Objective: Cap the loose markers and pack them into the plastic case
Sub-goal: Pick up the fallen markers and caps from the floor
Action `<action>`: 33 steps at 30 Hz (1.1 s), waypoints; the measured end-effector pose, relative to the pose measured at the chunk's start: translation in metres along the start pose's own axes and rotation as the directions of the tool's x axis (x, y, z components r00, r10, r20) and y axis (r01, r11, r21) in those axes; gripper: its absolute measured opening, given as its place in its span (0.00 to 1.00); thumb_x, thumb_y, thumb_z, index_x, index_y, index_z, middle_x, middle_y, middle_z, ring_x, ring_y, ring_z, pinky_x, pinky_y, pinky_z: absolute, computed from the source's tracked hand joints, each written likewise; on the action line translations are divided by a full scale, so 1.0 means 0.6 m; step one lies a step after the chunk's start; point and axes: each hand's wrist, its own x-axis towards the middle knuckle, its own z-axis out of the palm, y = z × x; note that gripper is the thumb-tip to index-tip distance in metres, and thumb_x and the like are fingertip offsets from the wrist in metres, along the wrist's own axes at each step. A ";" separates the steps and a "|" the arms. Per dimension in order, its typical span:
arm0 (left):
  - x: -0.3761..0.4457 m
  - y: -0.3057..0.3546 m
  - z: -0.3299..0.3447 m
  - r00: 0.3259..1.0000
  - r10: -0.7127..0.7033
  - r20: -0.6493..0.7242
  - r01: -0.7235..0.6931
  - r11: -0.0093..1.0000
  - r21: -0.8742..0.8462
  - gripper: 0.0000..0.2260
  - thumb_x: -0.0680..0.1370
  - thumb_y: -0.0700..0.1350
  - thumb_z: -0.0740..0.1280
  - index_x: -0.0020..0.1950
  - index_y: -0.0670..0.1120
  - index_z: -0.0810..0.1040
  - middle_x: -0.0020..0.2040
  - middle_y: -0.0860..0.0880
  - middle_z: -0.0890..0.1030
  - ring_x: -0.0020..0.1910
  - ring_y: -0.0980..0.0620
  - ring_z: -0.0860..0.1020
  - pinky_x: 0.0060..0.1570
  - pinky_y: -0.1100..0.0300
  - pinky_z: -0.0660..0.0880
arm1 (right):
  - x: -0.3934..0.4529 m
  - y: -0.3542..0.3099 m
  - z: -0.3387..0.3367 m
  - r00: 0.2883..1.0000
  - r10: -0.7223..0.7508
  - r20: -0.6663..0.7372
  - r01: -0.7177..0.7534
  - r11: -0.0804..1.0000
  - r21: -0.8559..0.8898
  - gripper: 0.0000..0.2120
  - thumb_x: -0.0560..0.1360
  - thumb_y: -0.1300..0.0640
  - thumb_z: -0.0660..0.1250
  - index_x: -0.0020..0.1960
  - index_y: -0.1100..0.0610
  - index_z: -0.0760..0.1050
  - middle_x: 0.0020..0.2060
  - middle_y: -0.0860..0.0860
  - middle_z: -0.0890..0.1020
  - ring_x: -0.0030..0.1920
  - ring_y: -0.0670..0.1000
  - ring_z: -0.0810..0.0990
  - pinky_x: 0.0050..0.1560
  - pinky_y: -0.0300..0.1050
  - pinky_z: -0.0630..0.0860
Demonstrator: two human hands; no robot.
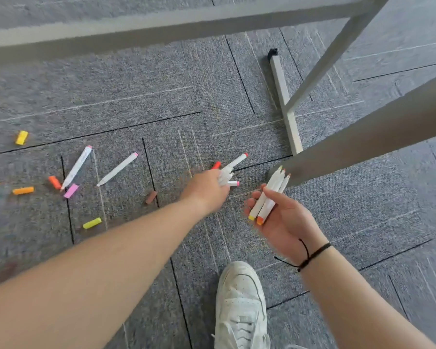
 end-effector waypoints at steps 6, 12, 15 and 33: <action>-0.002 0.001 0.015 0.996 -0.073 -0.055 0.081 0.983 0.163 0.10 0.81 0.53 0.61 0.55 0.49 0.76 0.39 0.51 0.77 0.30 0.53 0.74 0.27 0.61 0.68 | -0.006 0.002 -0.016 1.000 -0.001 0.028 0.001 1.000 0.001 0.10 0.72 0.62 0.67 0.53 0.59 0.73 0.38 0.55 0.81 0.38 0.54 0.80 0.42 0.49 0.82; -0.028 -0.037 -0.006 0.988 -0.070 -0.135 0.108 0.946 0.305 0.03 0.81 0.46 0.64 0.51 0.48 0.72 0.38 0.51 0.75 0.31 0.53 0.73 0.26 0.60 0.65 | -0.006 0.019 -0.007 1.000 0.024 -0.009 -0.024 0.999 -0.036 0.06 0.78 0.64 0.63 0.54 0.61 0.72 0.37 0.57 0.81 0.37 0.55 0.80 0.45 0.51 0.80; -0.041 -0.048 -0.022 0.994 -0.067 -0.084 0.070 0.997 0.044 0.05 0.79 0.41 0.64 0.55 0.45 0.72 0.41 0.48 0.76 0.31 0.51 0.73 0.28 0.59 0.68 | -0.008 0.025 0.006 0.999 0.041 0.008 -0.040 0.996 -0.078 0.05 0.79 0.65 0.62 0.55 0.62 0.71 0.37 0.58 0.81 0.37 0.56 0.80 0.46 0.54 0.80; -0.387 0.034 -0.310 0.897 0.023 0.442 0.383 0.459 -0.802 0.12 0.82 0.44 0.64 0.65 0.48 0.76 0.49 0.45 0.84 0.47 0.42 0.84 0.42 0.40 0.82 | -0.272 0.002 0.230 0.979 0.115 0.169 -0.025 0.889 -0.457 0.13 0.77 0.64 0.65 0.61 0.65 0.74 0.42 0.60 0.82 0.40 0.58 0.81 0.50 0.60 0.80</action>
